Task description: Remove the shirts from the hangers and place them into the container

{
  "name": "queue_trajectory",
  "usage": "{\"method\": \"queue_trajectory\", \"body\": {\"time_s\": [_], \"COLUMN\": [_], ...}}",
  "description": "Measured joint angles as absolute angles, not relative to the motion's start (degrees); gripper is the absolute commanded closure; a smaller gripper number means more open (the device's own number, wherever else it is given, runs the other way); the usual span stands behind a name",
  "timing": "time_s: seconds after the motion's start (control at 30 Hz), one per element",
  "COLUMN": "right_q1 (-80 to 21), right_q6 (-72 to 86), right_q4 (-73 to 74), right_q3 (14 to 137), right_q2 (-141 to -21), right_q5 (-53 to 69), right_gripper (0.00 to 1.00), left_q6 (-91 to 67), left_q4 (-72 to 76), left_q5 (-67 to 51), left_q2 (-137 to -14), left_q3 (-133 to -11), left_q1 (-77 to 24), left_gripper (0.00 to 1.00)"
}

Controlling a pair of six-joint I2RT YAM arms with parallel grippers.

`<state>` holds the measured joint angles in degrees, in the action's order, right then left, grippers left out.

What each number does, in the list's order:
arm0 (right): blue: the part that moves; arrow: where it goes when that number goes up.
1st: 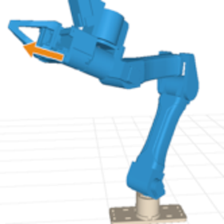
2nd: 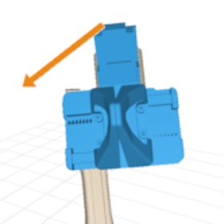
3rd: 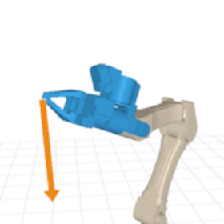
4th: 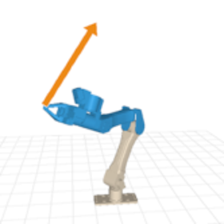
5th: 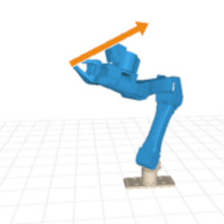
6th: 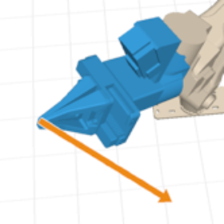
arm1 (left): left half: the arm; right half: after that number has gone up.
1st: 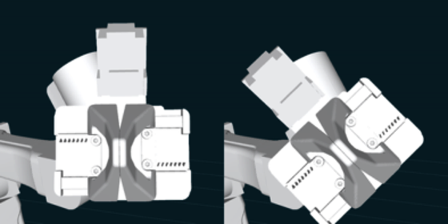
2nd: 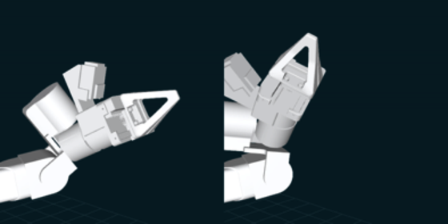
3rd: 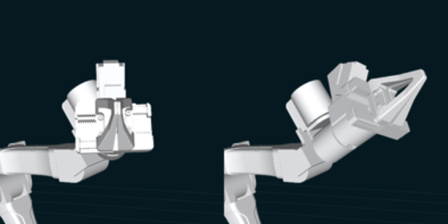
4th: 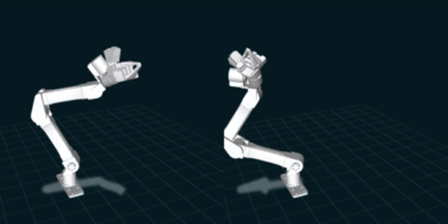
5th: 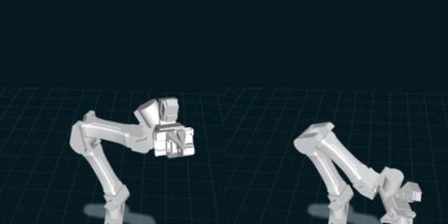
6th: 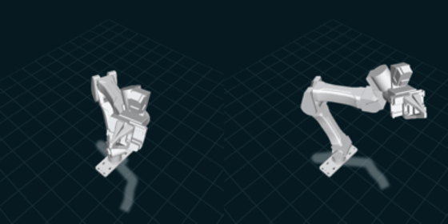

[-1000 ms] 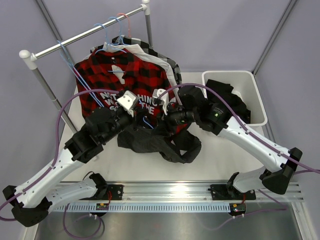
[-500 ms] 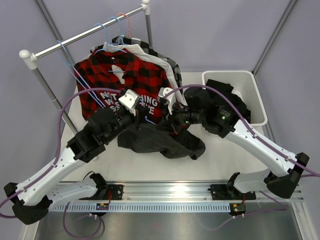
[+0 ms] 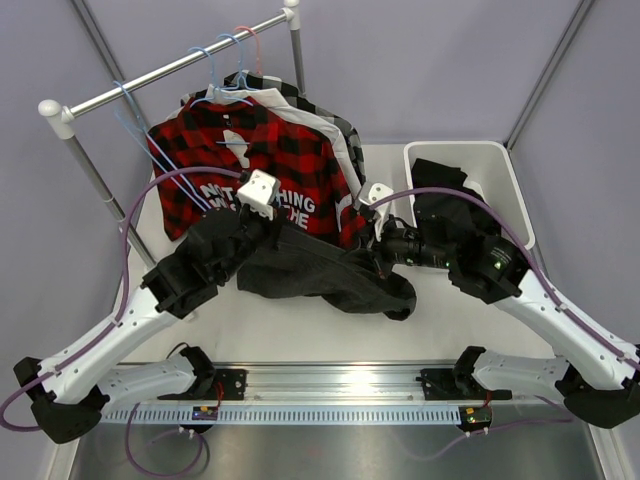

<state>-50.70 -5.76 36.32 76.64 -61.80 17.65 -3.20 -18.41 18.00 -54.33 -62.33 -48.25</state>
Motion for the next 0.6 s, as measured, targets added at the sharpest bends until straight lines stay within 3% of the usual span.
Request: {"method": "queue_trajectory", "body": {"time_s": [0.03,0.6], "right_q1": [-50.74,-50.74], "right_q6": [-5.58,2.15], "right_q4": [36.32,29.43], "right_q3": [76.38,62.54], "right_q2": [-61.23,-54.02], "right_q5": [17.34,17.43], "right_gripper": [1.0,1.0], "left_q6": [-3.36,-12.38], "left_q4": [-18.41,-18.74], "left_q5": [18.31,28.73], "left_q2": [-54.35,-54.76], "left_q3": [-62.41,-65.43], "left_q1": [-48.4,-48.45], "left_gripper": [1.0,1.0]}}
